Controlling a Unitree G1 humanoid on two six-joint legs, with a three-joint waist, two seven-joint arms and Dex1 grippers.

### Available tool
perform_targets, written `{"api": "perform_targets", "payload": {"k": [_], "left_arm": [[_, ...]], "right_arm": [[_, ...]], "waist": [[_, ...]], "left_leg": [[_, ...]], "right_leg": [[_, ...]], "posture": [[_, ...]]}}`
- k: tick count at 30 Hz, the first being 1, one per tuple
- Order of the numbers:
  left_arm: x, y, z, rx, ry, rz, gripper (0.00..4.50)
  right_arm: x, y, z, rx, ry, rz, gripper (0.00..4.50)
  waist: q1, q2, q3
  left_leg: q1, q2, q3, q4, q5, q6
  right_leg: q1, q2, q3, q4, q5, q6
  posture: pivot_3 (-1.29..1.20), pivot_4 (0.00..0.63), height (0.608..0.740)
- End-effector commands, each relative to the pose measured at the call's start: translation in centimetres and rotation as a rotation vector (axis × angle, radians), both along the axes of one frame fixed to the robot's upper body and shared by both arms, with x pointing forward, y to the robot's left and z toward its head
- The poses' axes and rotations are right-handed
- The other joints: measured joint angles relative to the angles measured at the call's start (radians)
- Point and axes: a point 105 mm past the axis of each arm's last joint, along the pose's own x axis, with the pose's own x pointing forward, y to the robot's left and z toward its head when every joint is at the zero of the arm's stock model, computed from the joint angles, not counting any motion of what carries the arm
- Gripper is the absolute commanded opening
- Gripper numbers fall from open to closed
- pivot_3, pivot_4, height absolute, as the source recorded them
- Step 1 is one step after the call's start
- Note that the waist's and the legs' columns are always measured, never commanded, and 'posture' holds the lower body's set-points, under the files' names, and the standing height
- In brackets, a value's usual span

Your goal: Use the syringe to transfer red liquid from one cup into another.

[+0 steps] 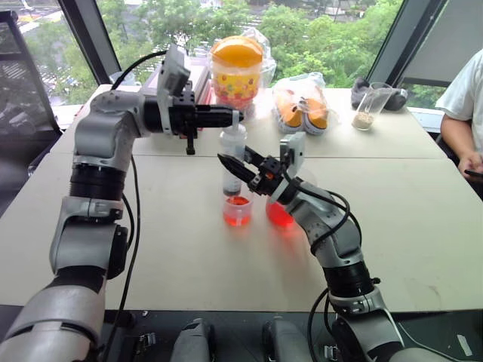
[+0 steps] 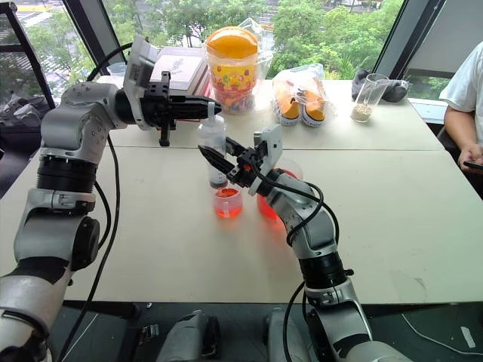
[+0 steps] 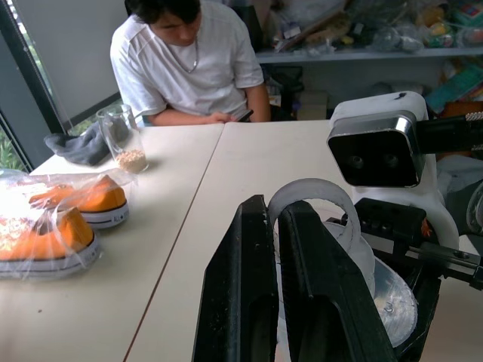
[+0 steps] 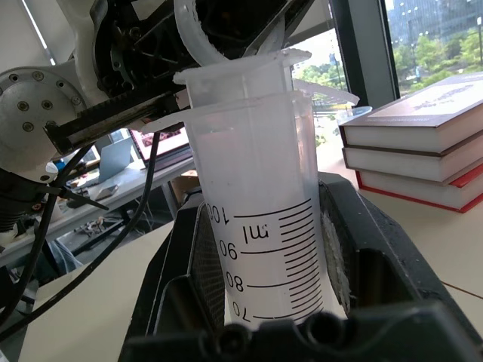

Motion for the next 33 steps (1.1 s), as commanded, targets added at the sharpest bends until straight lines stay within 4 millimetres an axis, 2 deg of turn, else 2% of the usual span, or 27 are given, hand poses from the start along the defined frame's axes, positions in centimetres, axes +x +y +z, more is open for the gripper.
{"api": "perform_targets", "payload": {"k": [1,6,11,14,21,22,30,33], "left_arm": [[-1.3,-2.0,-2.7,0.073,0.06,-0.108,0.07],[-1.4,-1.8,-2.9,0.07,0.064,-0.097,0.07],[-0.8,-0.6,-1.0,0.016,0.056,-0.043,0.07],[-0.6,0.8,0.0,-0.001,0.065,-0.007,0.95],[-0.6,3.2,0.6,-0.008,0.068,0.063,4.3],[-0.7,3.6,0.5,-0.002,0.071,0.072,4.45],[-2.0,5.8,-1.7,0.041,0.106,0.117,4.45],[-2.7,6.1,-3.1,0.061,0.129,0.119,4.45]], "right_arm": [[-2.0,-0.5,7.4,0.132,-0.237,0.005,1.41],[-1.8,-1.1,7.7,0.132,-0.237,-0.014,1.41],[-1.9,-0.7,6.2,0.102,-0.195,0.002,1.41],[-1.9,-0.3,5.1,0.101,-0.156,0.01,1.41],[-1.5,-0.3,3.5,0.083,-0.113,-0.002,1.41],[-1.4,-0.4,3.4,0.078,-0.11,-0.005,1.41],[-0.8,-1.5,3.6,0.059,-0.09,-0.054,1.41],[0.2,-3.2,5.8,0.085,-0.051,-0.121,1.41]], "waist": [[0.0,0.0,0.0],[0.0,0.0,0.0],[0.0,0.0,0.0],[-0.002,0.0,0.0],[-0.002,0.0,0.0],[-0.002,0.0,0.0],[-0.003,0.0,0.0],[-0.002,0.0,0.0]], "left_leg": [[0.0,0.0,0.0,0.0,0.0,0.0],[0.0,0.0,0.0,0.0,0.0,0.0],[0.0,0.0,0.0,0.0,0.0,0.0],[0.0,0.0,0.0,0.0,0.0,0.0],[0.0,0.0,0.0,0.0,0.0,0.0],[0.0,0.0,0.0,0.0,0.0,0.0],[0.0,0.0,0.0,0.0,0.0,0.0],[0.0,0.0,0.0,0.0,0.0,0.0]], "right_leg": [[0.0,0.0,0.0,0.0,0.0,0.0],[0.0,0.0,0.0,0.0,0.0,0.0],[0.0,0.0,0.0,0.0,0.0,0.0],[0.0,0.0,0.0,0.0,0.0,0.0],[0.0,0.0,0.0,0.0,0.0,0.0],[0.0,0.0,0.0,0.0,0.0,0.0],[0.0,0.0,0.0,0.0,0.0,0.0],[0.0,0.0,0.0,0.0,0.0,0.0]], "posture": [[0.0,0.15,0.74],[0.0,0.15,0.74],[0.0,0.15,0.74],[0.0,0.15,0.74],[0.0,0.15,0.74],[0.0,0.15,0.74],[0.0,0.15,0.74],[0.0,0.15,0.74]]}}
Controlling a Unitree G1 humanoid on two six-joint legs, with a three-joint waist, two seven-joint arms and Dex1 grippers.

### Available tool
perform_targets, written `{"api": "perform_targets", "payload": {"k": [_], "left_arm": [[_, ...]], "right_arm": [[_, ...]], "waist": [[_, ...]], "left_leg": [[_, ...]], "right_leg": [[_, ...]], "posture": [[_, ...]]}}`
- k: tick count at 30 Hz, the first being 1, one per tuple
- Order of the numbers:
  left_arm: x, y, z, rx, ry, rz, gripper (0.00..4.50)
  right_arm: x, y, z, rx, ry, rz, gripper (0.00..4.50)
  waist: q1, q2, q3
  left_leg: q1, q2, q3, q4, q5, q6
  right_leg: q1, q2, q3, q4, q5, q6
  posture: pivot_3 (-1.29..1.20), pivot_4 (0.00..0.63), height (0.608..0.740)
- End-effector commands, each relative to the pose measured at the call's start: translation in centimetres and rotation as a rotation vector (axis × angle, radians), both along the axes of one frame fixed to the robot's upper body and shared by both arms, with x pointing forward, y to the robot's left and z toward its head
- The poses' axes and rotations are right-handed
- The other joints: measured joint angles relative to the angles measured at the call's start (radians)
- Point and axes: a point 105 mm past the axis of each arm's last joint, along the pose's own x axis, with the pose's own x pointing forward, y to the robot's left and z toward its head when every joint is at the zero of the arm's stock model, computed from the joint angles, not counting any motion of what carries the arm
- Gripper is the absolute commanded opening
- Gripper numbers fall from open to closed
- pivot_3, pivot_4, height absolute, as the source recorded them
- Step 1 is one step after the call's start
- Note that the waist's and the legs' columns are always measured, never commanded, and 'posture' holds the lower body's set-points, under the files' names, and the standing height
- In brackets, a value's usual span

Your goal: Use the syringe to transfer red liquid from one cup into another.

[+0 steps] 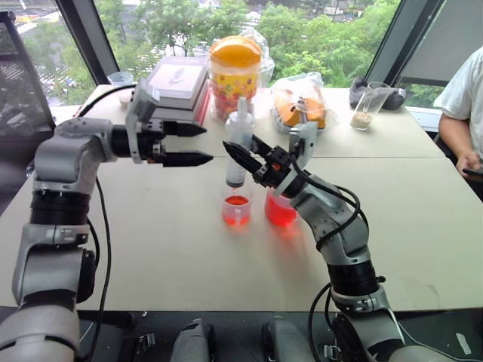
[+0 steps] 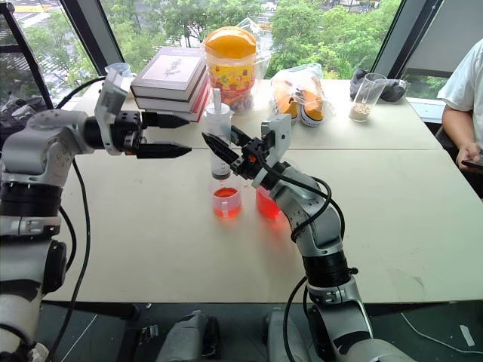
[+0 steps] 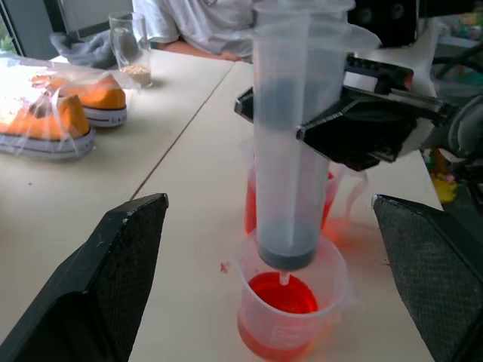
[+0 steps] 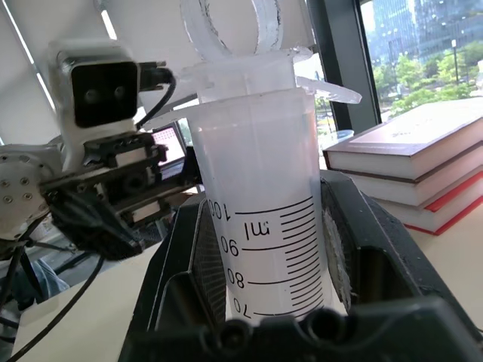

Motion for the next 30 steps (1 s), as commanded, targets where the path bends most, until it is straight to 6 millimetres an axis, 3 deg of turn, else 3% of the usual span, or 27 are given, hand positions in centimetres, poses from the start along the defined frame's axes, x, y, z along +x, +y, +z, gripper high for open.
{"api": "perform_targets", "payload": {"k": [1,4,6,9,13,17,25,29,30], "left_arm": [[-1.3,0.3,0.2,0.008,-0.038,-0.013,4.45],[-1.5,0.1,-0.3,0.01,-0.032,-0.016,4.45],[-1.6,-0.3,-0.4,-0.005,-0.027,-0.026,4.45],[-1.7,-0.9,-0.9,-0.011,-0.031,-0.036,4.45],[-1.9,-1.5,-1.3,-0.029,-0.02,-0.053,4.45],[-2.2,-2.2,-1.8,-0.043,-0.013,-0.071,4.45],[-2.8,-2.8,-2.1,-0.053,-0.014,-0.09,4.45],[-3.0,-2.9,-2.0,-0.06,-0.015,-0.089,4.45],[-3.1,-2.9,-2.0,-0.061,-0.016,-0.088,4.48]], "right_arm": [[0.3,-2.8,5.7,0.114,-0.019,-0.074,1.41],[0.7,-5.1,9.1,0.232,0.087,-0.109,1.41],[1.1,-7.1,10.8,0.223,0.164,-0.174,1.41],[2.2,-10.6,10.9,0.091,0.312,-0.329,1.41],[3.0,-15.3,8.2,-0.112,0.575,-0.501,1.41],[2.8,-19.9,3.1,-0.28,0.826,-0.629,1.41],[2.2,-22.8,-6.0,-0.435,1.14,-0.658,1.41],[2.4,-23.2,-8.5,-0.465,1.18,-0.654,1.41],[2.5,-23.1,-8.8,-0.468,1.185,-0.649,1.9]], "waist": [[0.001,0.0,0.0],[0.004,0.0,0.0],[0.005,0.0,0.0],[0.005,0.0,0.0],[0.001,0.0,0.0],[0.0,0.0,0.0],[-0.018,0.0,0.0],[-0.025,0.0,0.0],[-0.025,0.0,0.0]], "left_leg": [[0.0,0.0,0.0,0.0,0.0,0.0],[0.0,0.0,0.001,0.0,0.0,0.0],[0.0,0.0,0.0,0.0,0.0,0.0],[0.0,0.0,0.0,-0.001,0.0,0.0],[0.0,-0.001,0.002,-0.003,-0.001,0.001],[-0.001,-0.001,0.003,-0.004,-0.001,0.002],[-0.001,-0.001,0.002,-0.004,-0.002,0.003],[-0.001,-0.001,0.003,-0.003,-0.002,0.003],[-0.001,-0.001,0.003,-0.003,-0.002,0.003]], "right_leg": [[0.0,0.0,0.0,0.0,0.0,0.0],[0.0,-0.001,0.0,0.0,0.0,-0.001],[0.0,-0.001,0.0,0.0,-0.001,-0.002],[0.0,-0.002,0.0,-0.001,-0.001,-0.003],[-0.001,-0.004,0.0,-0.003,-0.002,-0.004],[-0.002,-0.004,0.001,-0.004,-0.002,-0.004],[-0.002,-0.002,0.002,-0.005,-0.001,-0.003],[-0.002,-0.002,0.003,-0.005,0.0,-0.001],[-0.002,-0.002,0.003,-0.005,0.0,-0.001]], "posture": [[0.0,0.15,0.74],[0.0,0.15,0.74],[0.0,0.15,0.74],[0.0,0.15,0.74],[0.0,0.15,0.74],[0.0,0.15,0.74],[0.0,0.15,0.74],[0.0,0.15,0.74],[0.0,0.15,0.74]]}}
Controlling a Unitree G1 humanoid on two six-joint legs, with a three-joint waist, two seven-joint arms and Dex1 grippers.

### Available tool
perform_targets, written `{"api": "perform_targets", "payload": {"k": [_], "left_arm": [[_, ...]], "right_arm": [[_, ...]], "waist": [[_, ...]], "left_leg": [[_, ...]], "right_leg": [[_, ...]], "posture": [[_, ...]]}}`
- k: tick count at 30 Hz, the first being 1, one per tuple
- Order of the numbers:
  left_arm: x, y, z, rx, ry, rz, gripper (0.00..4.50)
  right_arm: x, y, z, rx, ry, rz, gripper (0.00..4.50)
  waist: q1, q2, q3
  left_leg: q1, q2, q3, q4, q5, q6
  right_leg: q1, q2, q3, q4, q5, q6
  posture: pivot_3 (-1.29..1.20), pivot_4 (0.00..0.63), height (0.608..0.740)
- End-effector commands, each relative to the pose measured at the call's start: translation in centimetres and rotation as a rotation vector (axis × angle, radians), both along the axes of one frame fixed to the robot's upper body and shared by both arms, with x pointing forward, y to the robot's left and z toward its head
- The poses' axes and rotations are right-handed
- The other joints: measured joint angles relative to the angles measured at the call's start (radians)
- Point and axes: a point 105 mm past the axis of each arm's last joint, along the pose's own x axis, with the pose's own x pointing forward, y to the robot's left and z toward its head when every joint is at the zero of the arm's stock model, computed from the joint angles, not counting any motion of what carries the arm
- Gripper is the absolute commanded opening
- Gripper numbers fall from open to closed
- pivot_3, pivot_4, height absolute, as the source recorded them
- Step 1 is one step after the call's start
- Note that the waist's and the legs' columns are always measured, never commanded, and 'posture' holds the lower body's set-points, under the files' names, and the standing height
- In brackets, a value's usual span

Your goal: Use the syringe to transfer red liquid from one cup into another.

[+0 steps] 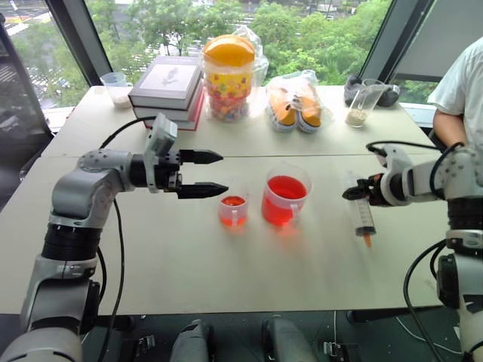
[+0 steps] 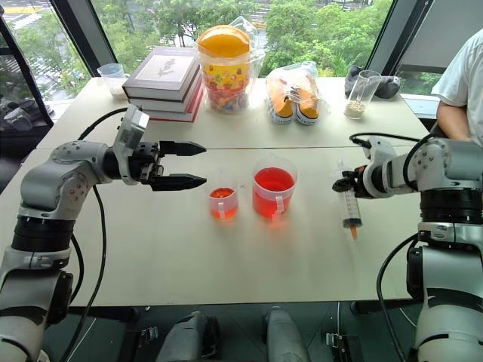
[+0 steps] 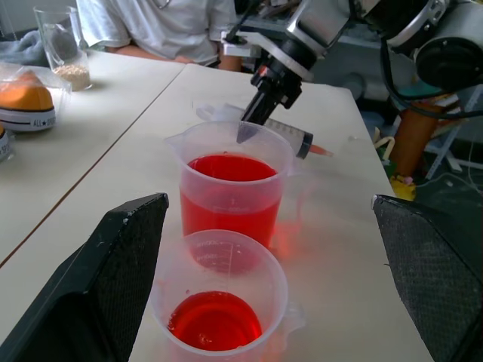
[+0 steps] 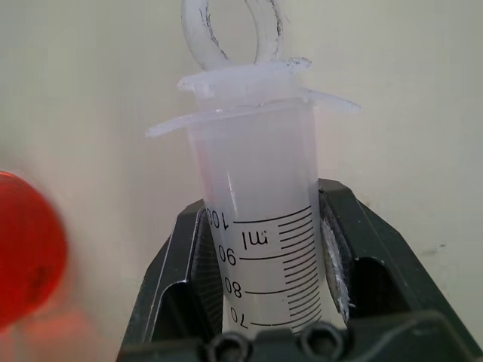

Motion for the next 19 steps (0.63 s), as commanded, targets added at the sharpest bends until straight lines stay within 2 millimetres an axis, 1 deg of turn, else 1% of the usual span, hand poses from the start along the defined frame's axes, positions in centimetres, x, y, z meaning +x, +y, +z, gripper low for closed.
{"api": "perform_targets", "payload": {"k": [1,2,3,5,6,7,10,12,13,14,15,19], "left_arm": [[-0.7,-0.2,1.0,-0.013,-0.04,-0.014,4.5],[-0.8,-0.3,1.0,-0.014,-0.039,-0.012,4.5],[-0.9,-0.3,0.9,-0.013,-0.039,-0.009,4.5],[-1.0,-0.3,0.9,-0.015,-0.034,-0.004,4.5],[-1.0,-0.2,1.0,-0.016,-0.031,-0.002,4.5],[-1.1,-0.2,0.9,-0.015,-0.028,-0.001,4.5],[-1.3,0.0,0.8,-0.008,-0.02,-0.001,4.5],[-1.5,0.2,0.7,-0.004,-0.014,0.002,4.5],[-1.6,0.4,0.6,0.009,-0.01,0.003,4.5],[-1.7,0.6,0.5,0.02,-0.006,0.005,4.5],[-1.8,0.7,0.4,0.027,-0.004,0.006,4.5],[-2.1,1.0,0.3,0.035,0.015,0.009,4.5]], "right_arm": [[0.8,-0.1,0.3,-0.007,-0.047,0.016,2.44],[1.0,0.0,0.2,-0.001,-0.05,0.023,2.76],[1.0,0.1,0.1,0.007,-0.051,0.028,3.19],[1.2,0.4,0.6,0.015,-0.066,0.042,4.32],[1.2,0.4,0.9,0.015,-0.071,0.045,4.42],[1.2,0.4,1.4,0.008,-0.086,0.053,4.42],[0.7,0.6,3.7,-0.019,-0.15,0.104,4.42],[0.1,1.1,5.8,-0.055,-0.234,0.179,4.42],[-0.9,2.1,8.0,-0.036,-0.316,0.268,4.42],[-2.1,3.0,9.7,-0.021,-0.369,0.348,4.42],[-3.2,3.6,10.8,-0.018,-0.41,0.414,4.42],[-7.1,5.3,13.6,0.042,-0.539,0.578,4.42]], "waist": [[0.0,0.0,0.0],[0.0,0.0,0.0],[0.0,0.0,0.0],[0.001,0.0,0.0],[0.001,0.0,0.0],[0.001,0.0,0.0],[0.002,0.001,0.0],[0.003,0.001,0.0],[0.004,0.001,0.0],[0.007,0.001,0.001],[0.008,0.001,0.001],[0.009,0.001,0.0]], "left_leg": [[0.0,0.0,0.0,0.0,0.0,0.0],[0.0,0.0,0.0,0.0,0.0,0.0],[0.0,0.0,0.0,0.0,0.0,0.0],[0.0,0.0,-0.001,0.0,0.0,0.0],[0.0,0.0,-0.001,0.0,0.0,0.0],[0.0,0.0,-0.001,0.0,0.0,0.0],[0.0,0.0,0.0,0.0,0.0,0.0],[0.0,0.0,0.0,0.0,0.0,0.0],[0.0,0.0,0.0,0.0,0.0,0.0],[0.0,0.0,-0.001,0.0,0.0,0.0],[-0.001,0.0,-0.001,-0.001,0.0,0.0],[-0.001,0.001,-0.002,-0.002,0.0,0.0]], "right_leg": [[0.0,0.0,0.0,0.0,0.0,0.0],[0.0,0.0,0.0,0.0,0.0,0.0],[0.0,0.001,0.0,0.0,0.0,0.0],[0.0,0.001,0.0,0.0,0.0,0.001],[0.0,0.001,0.0,0.0,0.0,0.001],[0.0,0.001,0.0,0.0,0.0,0.001],[0.0,0.0,0.0,0.0,0.0,0.0],[0.0,0.001,0.0,0.0,0.0,0.0],[0.0,0.0,0.0,0.0,0.0,0.0],[0.0,0.0,0.0,0.0,0.0,0.0],[-0.001,0.0,0.0,0.0,0.0,0.001],[-0.001,0.0,-0.002,-0.001,-0.001,0.001]], "posture": [[0.0,0.15,0.74],[0.0,0.15,0.74],[0.0,0.15,0.74],[0.0,0.15,0.74],[0.0,0.15,0.74],[0.0,0.15,0.74],[0.0,0.15,0.74],[0.0,0.15,0.74],[0.0,0.15,0.74],[0.0,0.15,0.74],[0.0,0.15,0.74],[0.0,0.15,0.74]]}}
